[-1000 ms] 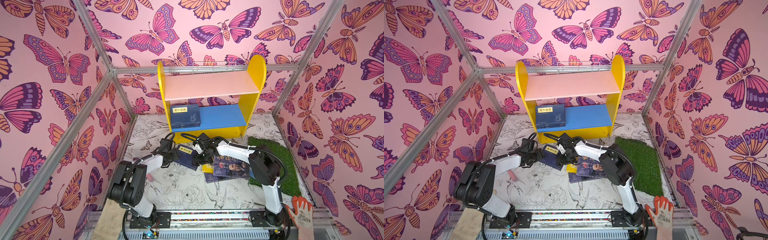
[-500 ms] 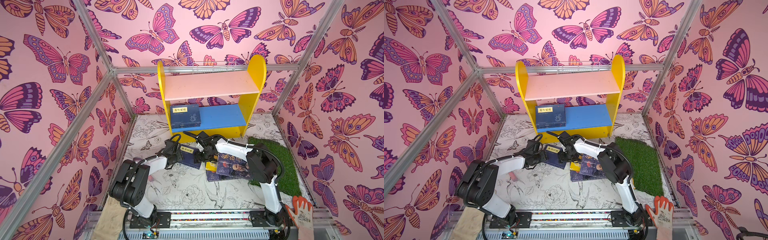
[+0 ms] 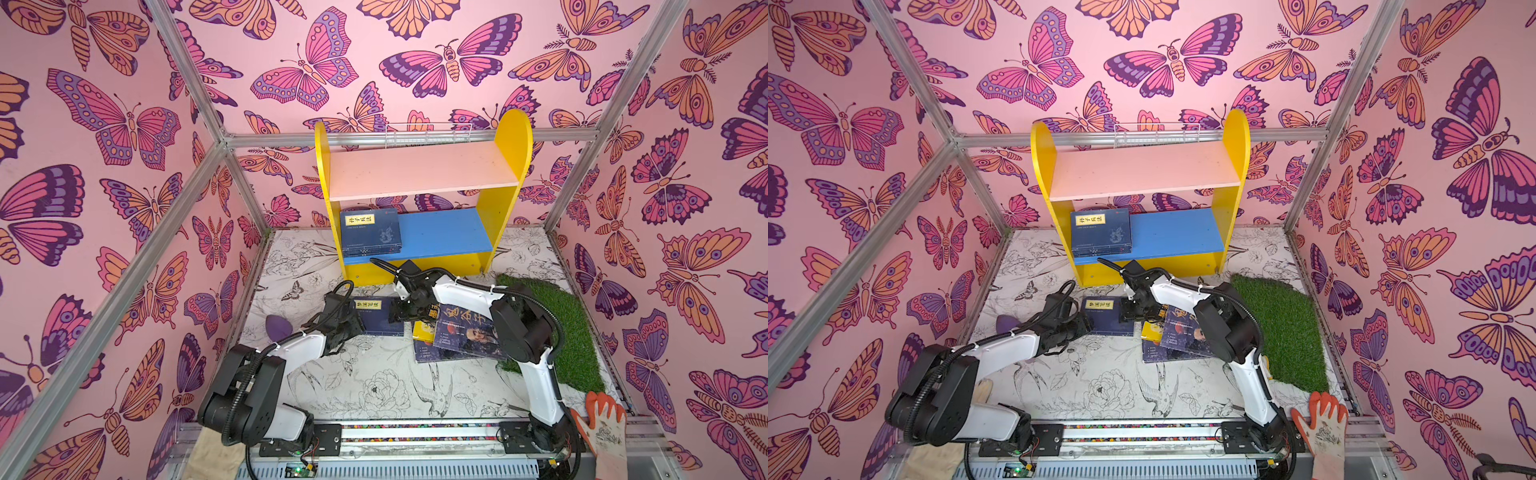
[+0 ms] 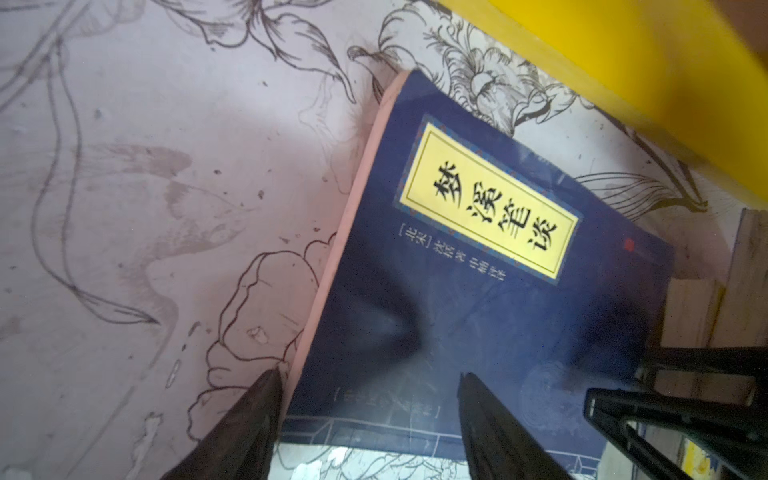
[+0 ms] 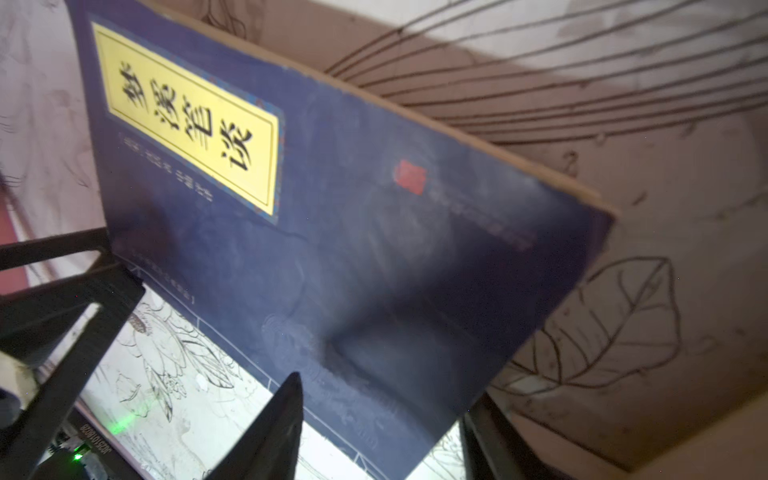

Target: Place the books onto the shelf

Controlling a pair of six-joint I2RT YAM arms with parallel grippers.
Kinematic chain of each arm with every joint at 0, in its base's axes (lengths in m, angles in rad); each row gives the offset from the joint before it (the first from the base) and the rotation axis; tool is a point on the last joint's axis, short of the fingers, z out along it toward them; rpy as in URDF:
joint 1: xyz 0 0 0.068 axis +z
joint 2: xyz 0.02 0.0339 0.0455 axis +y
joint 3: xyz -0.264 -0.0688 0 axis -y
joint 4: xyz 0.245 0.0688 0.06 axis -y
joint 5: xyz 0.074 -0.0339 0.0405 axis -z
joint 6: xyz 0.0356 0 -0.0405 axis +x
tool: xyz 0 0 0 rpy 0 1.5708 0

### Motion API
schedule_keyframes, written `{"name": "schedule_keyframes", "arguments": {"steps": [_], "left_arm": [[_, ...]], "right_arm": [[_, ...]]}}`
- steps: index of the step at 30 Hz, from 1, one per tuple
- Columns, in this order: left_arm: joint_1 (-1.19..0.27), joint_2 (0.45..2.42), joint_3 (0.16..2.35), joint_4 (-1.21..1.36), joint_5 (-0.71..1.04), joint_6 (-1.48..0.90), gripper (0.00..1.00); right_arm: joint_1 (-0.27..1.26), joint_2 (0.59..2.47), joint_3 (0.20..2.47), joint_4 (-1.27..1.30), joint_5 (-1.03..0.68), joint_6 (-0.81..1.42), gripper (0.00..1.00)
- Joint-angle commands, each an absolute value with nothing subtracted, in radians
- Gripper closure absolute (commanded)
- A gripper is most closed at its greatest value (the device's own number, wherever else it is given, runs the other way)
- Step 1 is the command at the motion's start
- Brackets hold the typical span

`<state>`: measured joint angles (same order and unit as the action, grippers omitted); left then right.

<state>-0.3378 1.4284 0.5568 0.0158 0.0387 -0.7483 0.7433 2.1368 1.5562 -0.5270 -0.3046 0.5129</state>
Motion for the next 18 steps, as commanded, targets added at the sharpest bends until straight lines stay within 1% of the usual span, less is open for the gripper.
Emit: {"name": "schedule_keyframes", "arguments": {"steps": [1, 3, 5, 9, 11, 12, 15, 18], "left_arm": [[-0.347, 1.489, 0.485, -0.001, 0.185, -0.823, 0.31], [-0.345, 1.488, 0.483, 0.000, 0.181, -0.825, 0.31], [-0.345, 1.473, 0.482, -0.001, 0.178, -0.825, 0.31], [-0.341, 1.431, 0.484, -0.001, 0.179, -0.831, 0.30], [-0.327, 1.399, 0.478, 0.000, 0.187, -0.846, 0.30], [-0.311, 1.376, 0.473, -0.001, 0.201, -0.856, 0.30], [-0.239, 1.284, 0.447, -0.002, 0.259, -0.893, 0.29], [-0.160, 1.126, 0.422, -0.017, 0.325, -0.913, 0.28]], "right_arm": [[0.758, 2.083, 1.472, -0.324, -0.432, 0.512, 0.47], [0.757, 2.044, 1.439, -0.274, -0.453, 0.514, 0.52], [0.757, 2.021, 1.422, -0.259, -0.461, 0.508, 0.60], [0.756, 1.997, 1.403, -0.252, -0.446, 0.509, 0.89], [0.755, 1.986, 1.394, -0.240, -0.447, 0.509, 0.99], [0.755, 1.976, 1.386, -0.232, -0.454, 0.508, 1.00], [0.743, 1.936, 1.360, -0.204, -0.485, 0.500, 1.00], [0.713, 1.874, 1.302, -0.111, -0.574, 0.521, 1.00]]}}
